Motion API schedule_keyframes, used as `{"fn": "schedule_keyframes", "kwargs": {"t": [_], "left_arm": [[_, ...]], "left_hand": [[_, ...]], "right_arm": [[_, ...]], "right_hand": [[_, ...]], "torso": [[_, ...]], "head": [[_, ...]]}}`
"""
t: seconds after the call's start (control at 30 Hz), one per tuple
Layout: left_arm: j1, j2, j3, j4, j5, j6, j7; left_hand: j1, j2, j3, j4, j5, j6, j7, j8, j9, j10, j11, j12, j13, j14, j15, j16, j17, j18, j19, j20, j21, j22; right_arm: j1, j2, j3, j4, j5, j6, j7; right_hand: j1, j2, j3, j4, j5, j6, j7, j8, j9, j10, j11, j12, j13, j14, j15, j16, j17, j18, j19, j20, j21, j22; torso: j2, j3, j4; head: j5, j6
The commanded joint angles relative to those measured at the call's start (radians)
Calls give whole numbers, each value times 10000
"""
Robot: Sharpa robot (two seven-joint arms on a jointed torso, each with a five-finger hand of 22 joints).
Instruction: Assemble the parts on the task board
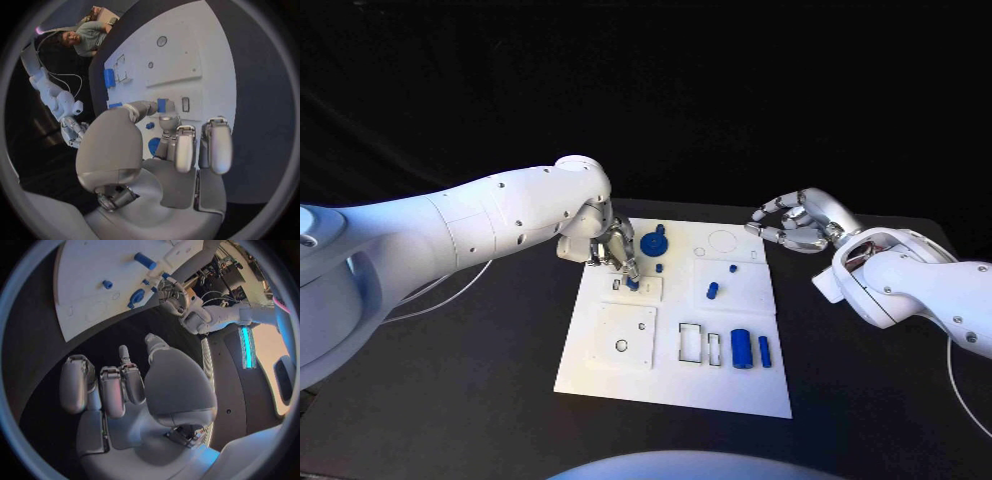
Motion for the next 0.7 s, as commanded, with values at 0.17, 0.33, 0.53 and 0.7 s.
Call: {"fn": "schedule_keyframes", "kwargs": {"t": [0.17,0.33,0.53,0.7], "left_arm": [[-61,58,-2,-38,-139,-55,-27],[-93,64,-5,-51,-159,-61,-32],[-127,68,-9,-61,-252,-178,-35],[-141,61,-10,-67,-310,-248,-36]], "left_hand": [[2,101,2083,-2148,75,102,-25,42,35,92,0,81,56,965,-6,32,2360,-81,-3,78,-11,304],[2,101,2083,-2148,75,102,-25,42,35,92,0,81,56,965,-6,32,2360,-81,-3,78,-11,304],[-15,105,2075,-2156,109,109,-23,41,43,102,0,99,80,966,-6,35,2365,-80,-4,77,-11,303],[-23,108,2071,-2158,122,112,-22,40,47,105,1,103,85,964,-6,30,2355,-78,-8,76,-16,295]], "right_arm": [[-10,14,0,23,-101,99,37],[-10,19,0,27,-102,103,41],[-10,25,1,26,-104,105,47],[-10,26,1,28,-105,106,50]], "right_hand": [[-14,-14,-55,-23,58,-66,10,38,8,-34,-23,-22,1159,717,-63,-45,1175,130,-80,-9,-47,788],[-14,-14,-55,-23,58,-66,10,38,8,-34,-23,-22,1159,717,-63,-45,1175,130,-80,-9,-47,788],[-14,-14,-55,-23,58,-66,10,38,8,-34,-23,-22,1159,717,-63,-45,1175,130,-80,-9,-47,788],[-14,-14,-55,-23,58,-66,10,38,8,-34,-23,-22,1159,717,-63,-45,1175,130,-80,-9,-47,788]], "torso": [[6,-1,1],[-2,1,5],[-1,0,-3],[4,0,-6]], "head": [[23,-12],[15,-40],[7,-24],[9,-25]]}}
